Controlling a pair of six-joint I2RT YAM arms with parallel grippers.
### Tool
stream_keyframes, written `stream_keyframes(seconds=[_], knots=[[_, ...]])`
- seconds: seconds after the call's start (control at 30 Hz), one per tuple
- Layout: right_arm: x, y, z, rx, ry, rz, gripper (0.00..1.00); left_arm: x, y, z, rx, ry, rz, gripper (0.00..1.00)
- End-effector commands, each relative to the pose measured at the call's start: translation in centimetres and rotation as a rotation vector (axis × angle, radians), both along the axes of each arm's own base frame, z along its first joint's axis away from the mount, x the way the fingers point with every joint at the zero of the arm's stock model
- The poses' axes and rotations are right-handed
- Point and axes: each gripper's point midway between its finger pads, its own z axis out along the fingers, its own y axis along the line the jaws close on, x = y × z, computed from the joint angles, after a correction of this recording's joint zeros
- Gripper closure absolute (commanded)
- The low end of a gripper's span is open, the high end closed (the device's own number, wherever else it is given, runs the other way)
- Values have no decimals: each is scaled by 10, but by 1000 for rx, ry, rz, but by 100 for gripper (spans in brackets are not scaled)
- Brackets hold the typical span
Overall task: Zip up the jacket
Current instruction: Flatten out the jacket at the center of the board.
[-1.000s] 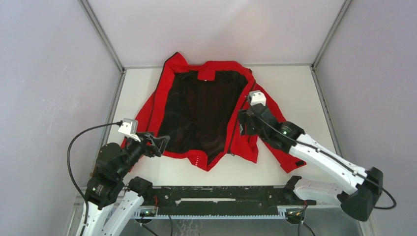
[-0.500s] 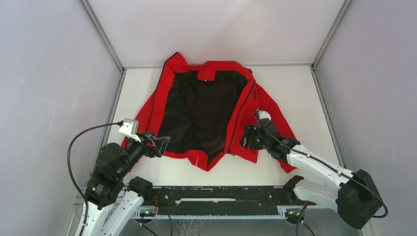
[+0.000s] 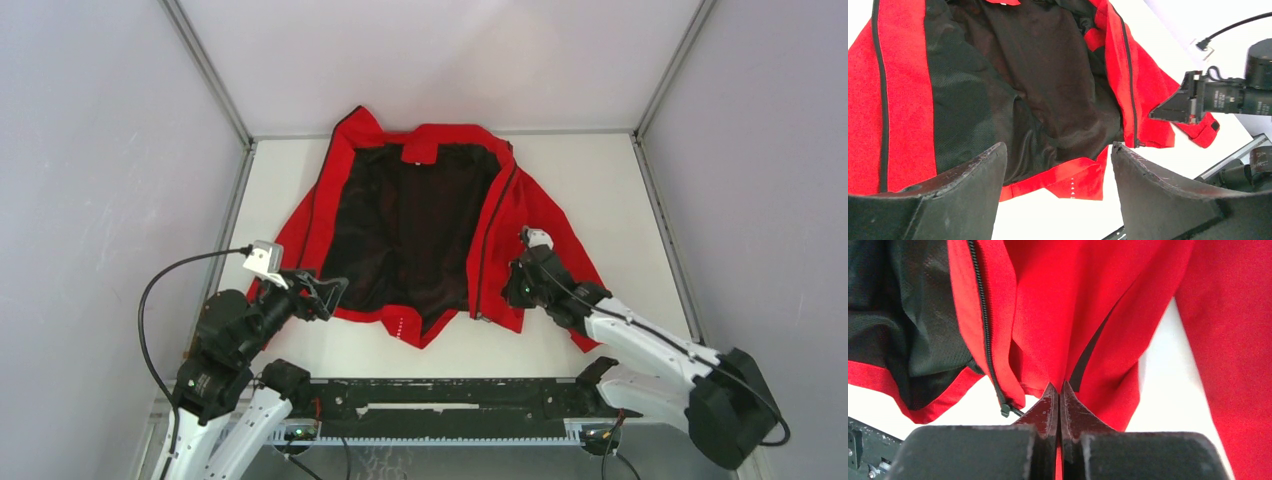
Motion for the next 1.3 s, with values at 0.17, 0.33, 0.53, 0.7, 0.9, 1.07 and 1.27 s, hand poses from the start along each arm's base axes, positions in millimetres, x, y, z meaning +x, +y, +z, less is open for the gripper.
stream_keyframes(seconds=[0.17,0.33,0.53,0.7,0.9,1.07,1.27], knots=[[-30,-18,50,-20,-82,10,100,3,-7,2,-18,-7,-26,20],[-34,-21,82,-23,-131,-31,100,2,-7,2,-19,-10,-26,19],[-31,-38,169,36,-271,-76,100,0,-7,3,-22,-15,-30,19],[-34,-35,180,55,-250,-49,100,-1,-7,4,-24,-20,-33,19],[-47,-34,124,11,-108,-21,100,-3,-7,6,-28,-31,-37,19],[-62,-19,80,16,-1,36,95,-2,-9,5,-27,-25,-46,19],[-54,-7,69,-38,7,40,53,-2,-9,5,-27,-27,-46,19]])
